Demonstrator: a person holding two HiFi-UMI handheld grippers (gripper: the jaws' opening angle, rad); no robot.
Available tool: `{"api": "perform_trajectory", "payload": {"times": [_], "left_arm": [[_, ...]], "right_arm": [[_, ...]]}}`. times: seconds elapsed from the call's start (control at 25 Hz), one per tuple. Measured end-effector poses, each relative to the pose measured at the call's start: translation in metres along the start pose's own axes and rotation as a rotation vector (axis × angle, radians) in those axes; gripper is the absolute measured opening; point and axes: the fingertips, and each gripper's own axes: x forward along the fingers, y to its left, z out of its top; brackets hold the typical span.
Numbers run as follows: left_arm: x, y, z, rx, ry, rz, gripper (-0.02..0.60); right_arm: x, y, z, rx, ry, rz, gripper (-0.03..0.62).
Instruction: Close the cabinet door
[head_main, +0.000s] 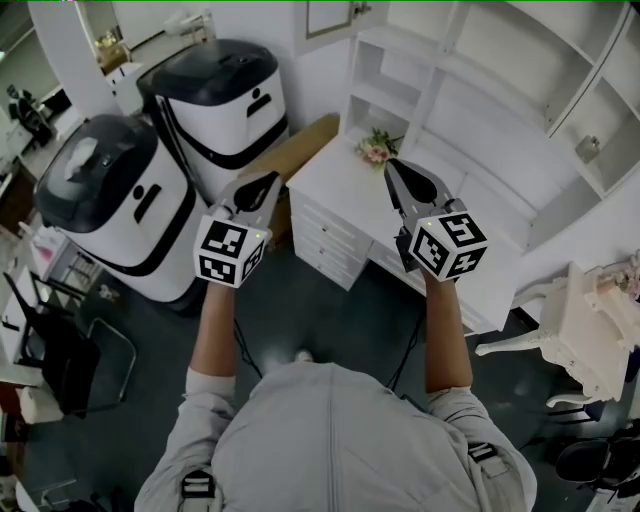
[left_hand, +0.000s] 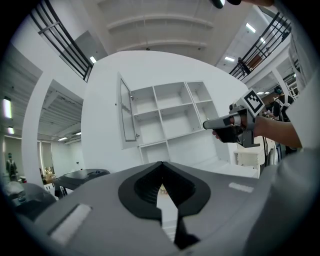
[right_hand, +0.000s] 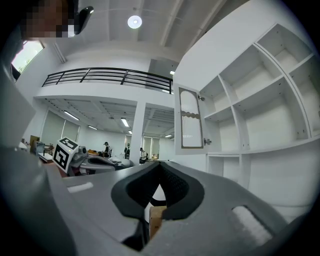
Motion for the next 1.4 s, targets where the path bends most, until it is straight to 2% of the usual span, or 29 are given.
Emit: {"api": "perform_trajectory", "payload": {"times": [0.44, 0.72, 0.8, 1.12, 1.4], "left_arm": [[0.002, 0.041, -0.031, -0.049, 0.033, 0.044, 0.018], [0.011, 0.074, -0.051, -0.074, 0.066, 0.110, 0.017], [0.017, 0.087, -0.050, -0.071, 0.064, 0.133, 0.017], [0.051, 0.132, -0.039, -0.062, 0.041, 0.222, 0.018], [0.068, 0.148, -0.049, -0.071, 0.084, 0.271, 0.018]], "right_arm": [[0.056, -0.009, -0.008, 0.028, 0.030, 0.006, 0.002], [0.107, -0.018, -0.015, 0.038, 0.034, 0.063, 0.005], [0.127, -0.021, -0.014, 0.035, 0.036, 0.095, 0.037], [0.205, -0.041, 0.010, -0.002, 0.008, 0.180, 0.091], [0.256, -0.057, 0.018, 0.000, -0.001, 0.215, 0.189]]}}
